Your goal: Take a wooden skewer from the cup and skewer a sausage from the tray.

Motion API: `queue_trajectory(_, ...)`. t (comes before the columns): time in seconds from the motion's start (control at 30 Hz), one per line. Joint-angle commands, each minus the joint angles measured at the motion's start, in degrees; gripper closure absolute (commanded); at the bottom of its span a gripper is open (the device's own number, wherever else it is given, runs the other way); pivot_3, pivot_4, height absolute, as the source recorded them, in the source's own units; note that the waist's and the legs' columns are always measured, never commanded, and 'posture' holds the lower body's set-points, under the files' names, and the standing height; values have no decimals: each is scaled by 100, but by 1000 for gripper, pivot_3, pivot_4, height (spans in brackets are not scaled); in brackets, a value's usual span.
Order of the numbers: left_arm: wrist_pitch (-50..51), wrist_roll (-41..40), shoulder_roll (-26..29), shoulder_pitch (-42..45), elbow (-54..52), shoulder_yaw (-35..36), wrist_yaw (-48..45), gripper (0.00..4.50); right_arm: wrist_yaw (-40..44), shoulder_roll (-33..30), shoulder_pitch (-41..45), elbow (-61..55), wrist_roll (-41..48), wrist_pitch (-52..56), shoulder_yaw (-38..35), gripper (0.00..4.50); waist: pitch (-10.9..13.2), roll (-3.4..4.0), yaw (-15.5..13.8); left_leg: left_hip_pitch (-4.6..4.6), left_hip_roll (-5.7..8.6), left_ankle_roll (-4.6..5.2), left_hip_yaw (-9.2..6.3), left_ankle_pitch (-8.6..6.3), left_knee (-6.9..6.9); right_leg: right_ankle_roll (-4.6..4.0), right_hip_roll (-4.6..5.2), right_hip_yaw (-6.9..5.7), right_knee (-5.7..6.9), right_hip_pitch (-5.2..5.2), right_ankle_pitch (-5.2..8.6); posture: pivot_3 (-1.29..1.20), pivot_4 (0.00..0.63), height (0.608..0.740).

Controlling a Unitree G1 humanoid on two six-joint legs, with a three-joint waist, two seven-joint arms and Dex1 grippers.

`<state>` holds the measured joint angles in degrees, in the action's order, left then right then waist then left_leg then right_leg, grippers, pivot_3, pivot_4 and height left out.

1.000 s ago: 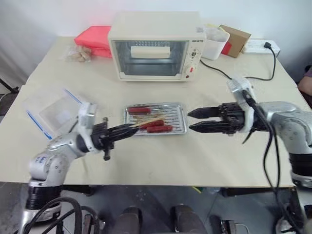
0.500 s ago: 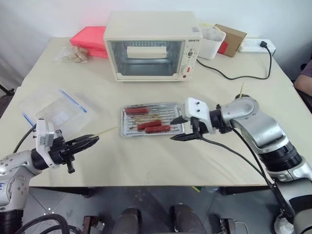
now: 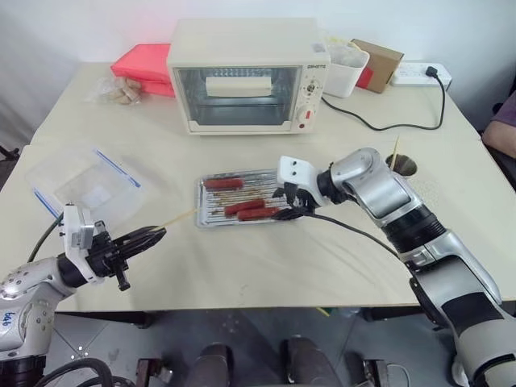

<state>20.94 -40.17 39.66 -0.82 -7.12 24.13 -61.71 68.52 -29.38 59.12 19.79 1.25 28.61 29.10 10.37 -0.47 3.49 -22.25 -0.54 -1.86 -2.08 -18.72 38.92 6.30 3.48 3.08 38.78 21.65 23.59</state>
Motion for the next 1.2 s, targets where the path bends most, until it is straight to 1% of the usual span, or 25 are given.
queue_trajectory(0.03,-31,-82,-21,-41,-270,38,53,4369,122,117,186,143,-193,-183,19,1608,0,0,1,0,0,0,0,0,0,0,0,-1,1,0,0,0,150,740)
queue_trajectory(0.3,11,-102,-59,7,-329,-17,119,4369,22,548,445,940,-564,-416,-37,1608,0,0,112,1,0,-2,0,1,1,0,1,-12,8,1,0,0,150,740)
queue_trajectory(0.4,15,-109,-72,26,-331,-31,143,4369,34,654,485,1104,-631,-492,-50,2184,0,0,134,1,0,-2,-1,1,2,0,6,-27,9,1,0,0,150,740)
queue_trajectory(0.63,12,-121,-82,61,-303,-45,152,4369,131,749,500,1220,-731,-667,-107,4354,0,0,148,3,-2,-4,-1,2,2,-2,10,-48,10,1,-1,0,150,740)
queue_trajectory(0.67,11,-120,-78,73,-291,-47,148,4369,168,739,489,1190,-721,-664,-127,4477,0,0,146,3,-2,-4,-1,2,2,-2,10,-49,11,1,-1,0,150,740)
queue_trajectory(0.93,-9,-44,-52,292,-114,-178,69,4369,692,364,609,893,-653,-1019,-275,4482,0,0,132,2,-1,-4,-2,2,4,-2,15,-54,10,0,-1,0,150,740)
queue_trajectory(1.07,-70,52,42,456,80,-330,-126,4369,1113,8,703,469,-579,-1020,-349,4482,0,0,130,2,0,-4,-3,2,3,-2,16,-57,9,-1,-1,0,150,740)
queue_trajectory(1.2,-212,323,284,578,272,-656,-574,4369,1384,-415,538,-182,-606,-995,-375,4482,0,0,129,2,0,-5,-7,2,2,-3,19,-69,4,-3,-1,0,150,740)
